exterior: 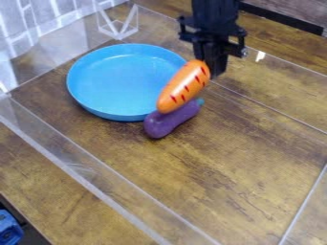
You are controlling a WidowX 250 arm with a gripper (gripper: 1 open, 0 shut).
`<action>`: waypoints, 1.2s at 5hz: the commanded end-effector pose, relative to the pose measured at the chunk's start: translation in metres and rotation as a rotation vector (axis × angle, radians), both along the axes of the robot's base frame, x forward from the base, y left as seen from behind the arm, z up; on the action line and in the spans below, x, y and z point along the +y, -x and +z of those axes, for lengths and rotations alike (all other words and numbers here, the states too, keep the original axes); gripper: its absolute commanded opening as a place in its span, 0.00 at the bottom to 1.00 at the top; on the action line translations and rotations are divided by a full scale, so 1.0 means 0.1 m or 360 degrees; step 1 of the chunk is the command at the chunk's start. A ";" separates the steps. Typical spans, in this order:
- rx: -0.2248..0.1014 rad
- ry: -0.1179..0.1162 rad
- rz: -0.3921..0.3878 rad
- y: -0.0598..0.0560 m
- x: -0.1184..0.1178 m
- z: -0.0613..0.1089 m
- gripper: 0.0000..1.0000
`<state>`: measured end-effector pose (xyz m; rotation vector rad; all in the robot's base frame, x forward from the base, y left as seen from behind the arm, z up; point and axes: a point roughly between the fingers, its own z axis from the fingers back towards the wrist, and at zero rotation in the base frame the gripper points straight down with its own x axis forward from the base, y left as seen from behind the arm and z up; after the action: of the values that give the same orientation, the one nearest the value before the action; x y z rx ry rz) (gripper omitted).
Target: Remove the carrot from the blue tray and put it on the table
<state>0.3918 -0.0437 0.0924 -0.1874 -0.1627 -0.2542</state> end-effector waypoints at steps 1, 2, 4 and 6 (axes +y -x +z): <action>-0.0158 0.0059 -0.0027 0.07 -0.15 0.41 0.00; -0.0129 0.0088 -0.0049 0.15 -0.23 0.33 0.00; -0.0058 0.0152 -0.0083 0.23 -0.35 0.18 0.00; -0.0004 0.0194 -0.0103 0.24 -0.46 0.00 0.00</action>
<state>0.3654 -0.0858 0.0763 -0.3138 -0.1270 -0.2930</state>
